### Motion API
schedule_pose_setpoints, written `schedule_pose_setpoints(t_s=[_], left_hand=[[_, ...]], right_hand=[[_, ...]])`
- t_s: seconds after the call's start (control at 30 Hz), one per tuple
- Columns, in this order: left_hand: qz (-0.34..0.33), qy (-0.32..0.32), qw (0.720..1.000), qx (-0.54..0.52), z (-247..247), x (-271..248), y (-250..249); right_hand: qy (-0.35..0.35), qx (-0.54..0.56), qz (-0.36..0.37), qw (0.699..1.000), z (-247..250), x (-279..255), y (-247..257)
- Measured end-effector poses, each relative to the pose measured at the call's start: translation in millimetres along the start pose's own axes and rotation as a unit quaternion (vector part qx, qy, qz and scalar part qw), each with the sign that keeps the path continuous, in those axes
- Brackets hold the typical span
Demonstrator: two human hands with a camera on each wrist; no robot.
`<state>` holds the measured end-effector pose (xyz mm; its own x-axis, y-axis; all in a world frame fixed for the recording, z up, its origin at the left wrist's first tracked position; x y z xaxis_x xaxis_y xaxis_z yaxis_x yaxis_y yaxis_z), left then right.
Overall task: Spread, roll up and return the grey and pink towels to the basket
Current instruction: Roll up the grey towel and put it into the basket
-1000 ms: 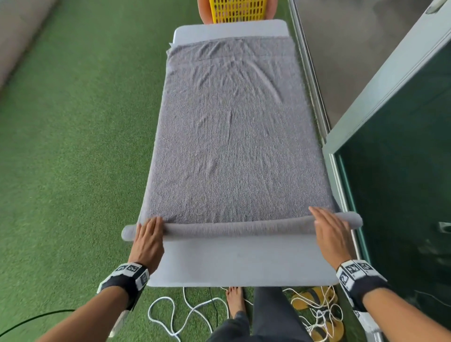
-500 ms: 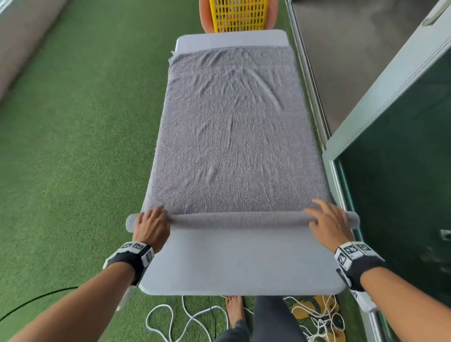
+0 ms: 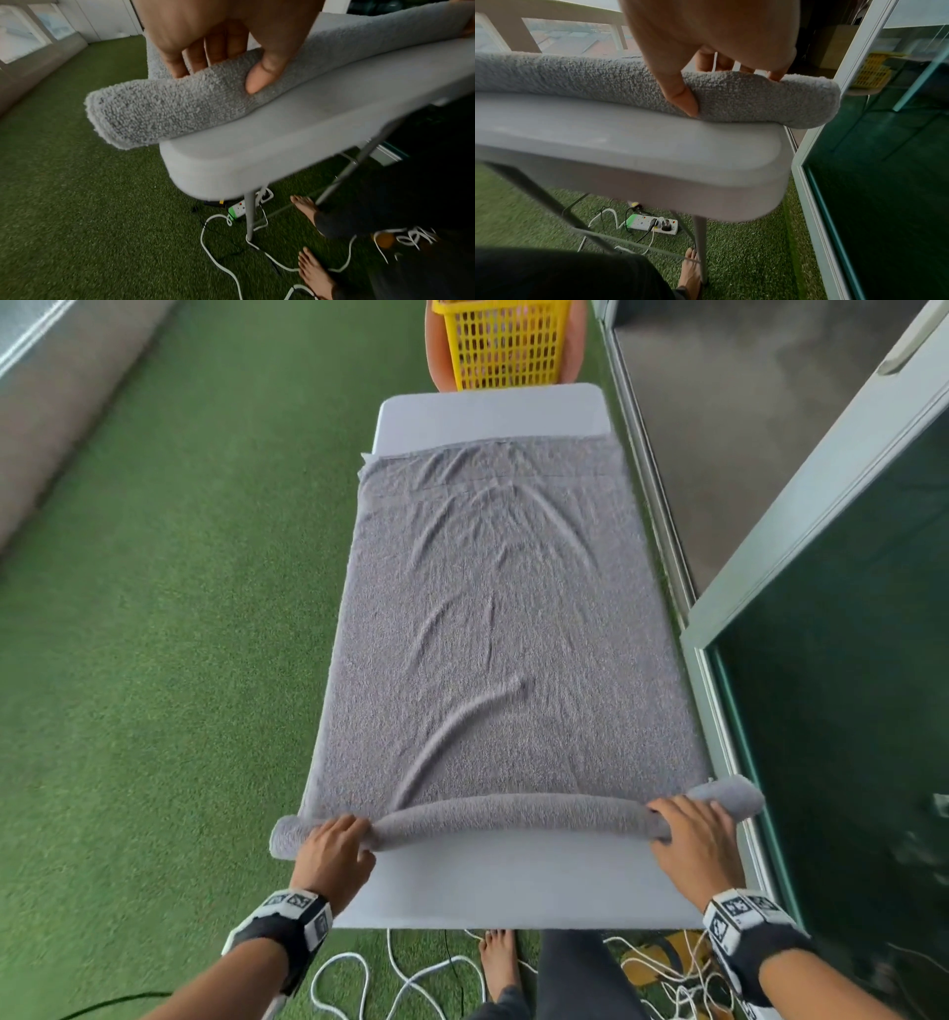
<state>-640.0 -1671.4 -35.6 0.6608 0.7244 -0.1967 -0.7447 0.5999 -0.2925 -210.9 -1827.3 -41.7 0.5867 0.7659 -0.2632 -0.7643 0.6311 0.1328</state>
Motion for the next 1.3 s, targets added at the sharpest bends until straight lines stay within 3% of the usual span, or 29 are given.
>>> schedule_pose_setpoints(t_s=[0.2, 0.4, 0.57, 0.63, 0.73, 0.9, 1.03, 1.13, 1.2, 1.3], left_hand=[[-0.036, -0.005, 0.999, 0.016, -12.3, -42.4, -5.1], [-0.025, -0.065, 0.998, 0.012, -0.1, -22.8, 12.4], [-0.086, -0.008, 0.996, 0.038, -17.9, -24.9, 0.1], [-0.07, 0.021, 0.997, 0.023, -17.6, -25.0, -1.2], [-0.063, -0.007, 0.996, 0.068, 4.3, -12.8, -3.5], [-0.027, -0.033, 0.996, 0.074, 11.7, 12.2, 5.1], [-0.057, 0.02, 0.997, 0.051, -7.8, 6.8, -3.1], [-0.031, 0.05, 0.997, 0.041, -6.5, 6.2, -5.6], [-0.039, 0.055, 0.996, 0.055, 0.6, 11.2, -8.7], [-0.05, 0.011, 0.996, 0.068, 14.4, 23.7, -2.0]], right_hand=[[0.053, -0.022, -0.027, 0.998, -16.4, -37.1, -16.4], [0.028, -0.004, -0.025, 0.999, 7.4, -15.4, -7.8], [0.11, -0.073, 0.003, 0.991, -20.4, -28.5, -3.4], [0.117, -0.078, -0.001, 0.99, -23.9, -33.3, -5.1], [0.074, -0.078, -0.011, 0.994, -6.6, -22.8, 2.4], [0.063, -0.046, -0.021, 0.997, 16.0, 7.2, 15.6], [0.124, -0.043, -0.023, 0.991, -2.2, -4.3, 14.0], [0.102, -0.118, -0.022, 0.987, -0.7, -15.6, 11.7], [0.123, -0.127, -0.032, 0.984, 4.1, -12.0, 13.9], [0.141, -0.107, -0.029, 0.984, 10.5, 6.5, 17.9]])
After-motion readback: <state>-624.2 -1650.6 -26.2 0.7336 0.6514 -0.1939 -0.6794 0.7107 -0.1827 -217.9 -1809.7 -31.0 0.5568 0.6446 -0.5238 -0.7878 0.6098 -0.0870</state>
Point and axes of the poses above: each hand's wrist, its own x-axis towards the middle knuckle, its own z-axis out of the back of the hand, y = z × x, the point moved 8 cm from there along x, towards the middle knuckle, and after that the axes turned 14 degrees about -z, right-handed, at the moved point
